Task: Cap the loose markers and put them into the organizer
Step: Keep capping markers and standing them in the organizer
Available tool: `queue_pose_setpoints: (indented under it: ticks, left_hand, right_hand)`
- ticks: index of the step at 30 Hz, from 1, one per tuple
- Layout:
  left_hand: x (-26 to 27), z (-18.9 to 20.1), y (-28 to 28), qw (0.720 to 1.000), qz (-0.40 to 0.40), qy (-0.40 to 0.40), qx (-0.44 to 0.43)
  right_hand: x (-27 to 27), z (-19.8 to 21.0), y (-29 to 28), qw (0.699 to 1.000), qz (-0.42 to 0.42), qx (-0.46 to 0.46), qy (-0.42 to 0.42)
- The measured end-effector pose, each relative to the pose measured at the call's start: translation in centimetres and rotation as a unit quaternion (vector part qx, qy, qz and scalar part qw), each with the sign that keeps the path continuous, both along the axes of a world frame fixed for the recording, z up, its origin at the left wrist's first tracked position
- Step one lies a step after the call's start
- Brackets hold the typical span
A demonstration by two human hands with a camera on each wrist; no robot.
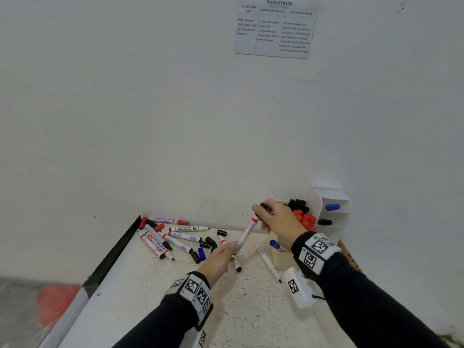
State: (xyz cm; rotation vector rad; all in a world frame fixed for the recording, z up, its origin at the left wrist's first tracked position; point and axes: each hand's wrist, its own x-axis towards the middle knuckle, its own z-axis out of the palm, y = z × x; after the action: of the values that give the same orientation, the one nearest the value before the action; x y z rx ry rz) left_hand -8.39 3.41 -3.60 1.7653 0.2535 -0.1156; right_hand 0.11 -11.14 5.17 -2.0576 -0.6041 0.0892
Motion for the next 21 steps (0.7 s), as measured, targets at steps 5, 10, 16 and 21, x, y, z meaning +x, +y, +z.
queue_pose_setpoints:
  ticks: [5, 10, 16, 21]
  left_hand:
    - [2.0, -2.2, -0.6, 0.97, -0.085, 0.016, 0.228]
    - [2.8, -4.4, -0.4, 0.875, -0.158, 0.041, 0.455]
    - [3.1, -3.9, -0.4, 0.894, -0.077, 0.007, 0.442]
    - [3.4, -3.5, 0.3, 0.887, -0.062, 0.062, 0.453]
  right_hand:
    - [4.0, 2.8, -2.8, 0.988, -0.127, 0.043, -0.083]
    - [6.8, 2.9, -4.6, 0.974, -0.198, -0.019, -0.112]
    - [8.1, 1.8, -3.9, 0.963, -0.212, -0.127, -0.104]
    - [8.1, 0.7, -2.9, 0.945, -0.226, -0.207, -0.118]
